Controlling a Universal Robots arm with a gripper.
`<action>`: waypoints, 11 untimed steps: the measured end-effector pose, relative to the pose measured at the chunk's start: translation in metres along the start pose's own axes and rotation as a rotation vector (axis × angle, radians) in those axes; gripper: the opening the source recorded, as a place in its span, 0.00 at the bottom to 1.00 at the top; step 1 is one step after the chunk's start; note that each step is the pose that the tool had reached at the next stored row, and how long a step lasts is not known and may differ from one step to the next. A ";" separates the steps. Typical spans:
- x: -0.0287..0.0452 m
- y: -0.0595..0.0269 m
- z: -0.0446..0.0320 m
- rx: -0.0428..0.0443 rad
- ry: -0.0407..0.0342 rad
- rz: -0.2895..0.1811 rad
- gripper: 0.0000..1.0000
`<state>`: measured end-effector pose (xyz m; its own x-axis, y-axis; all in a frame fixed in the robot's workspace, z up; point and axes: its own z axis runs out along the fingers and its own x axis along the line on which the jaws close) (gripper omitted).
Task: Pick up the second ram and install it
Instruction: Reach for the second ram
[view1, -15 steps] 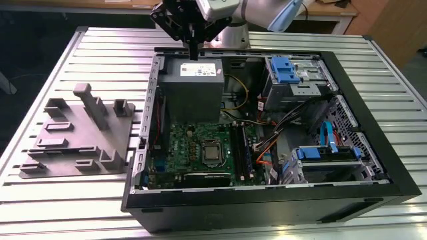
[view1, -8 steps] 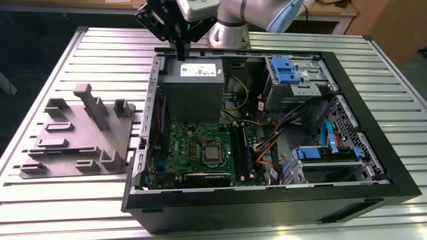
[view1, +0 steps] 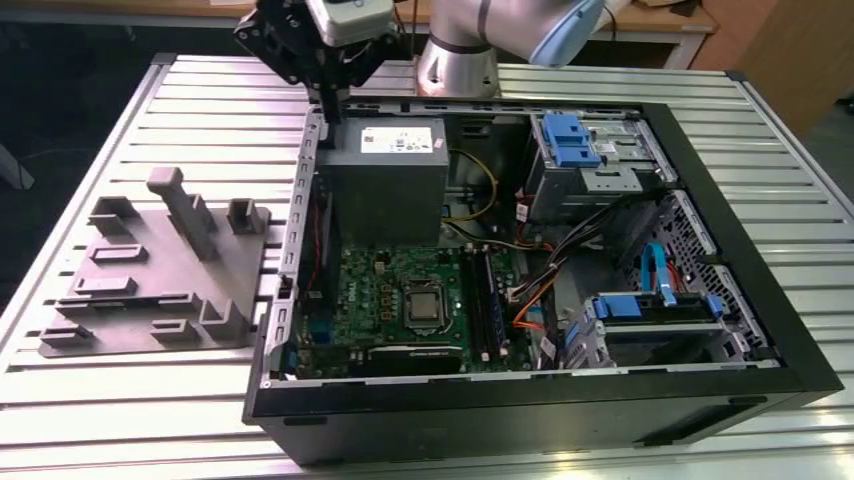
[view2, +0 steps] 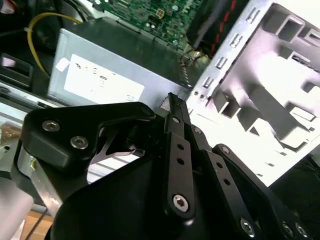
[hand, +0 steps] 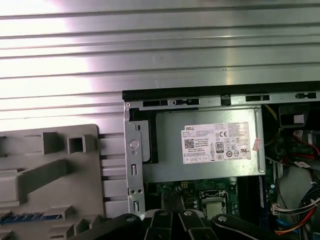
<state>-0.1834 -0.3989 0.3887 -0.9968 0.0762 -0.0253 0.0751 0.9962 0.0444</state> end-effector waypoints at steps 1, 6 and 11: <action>0.0025 -0.0002 0.0009 -0.0001 -0.0001 0.000 0.10; 0.0175 -0.0016 0.0055 0.0001 0.0001 0.000 0.10; 0.0358 -0.0032 0.0088 0.0000 0.0000 0.000 0.10</action>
<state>-0.2191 -0.3990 0.3789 -0.9968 0.0761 -0.0253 0.0749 0.9962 0.0445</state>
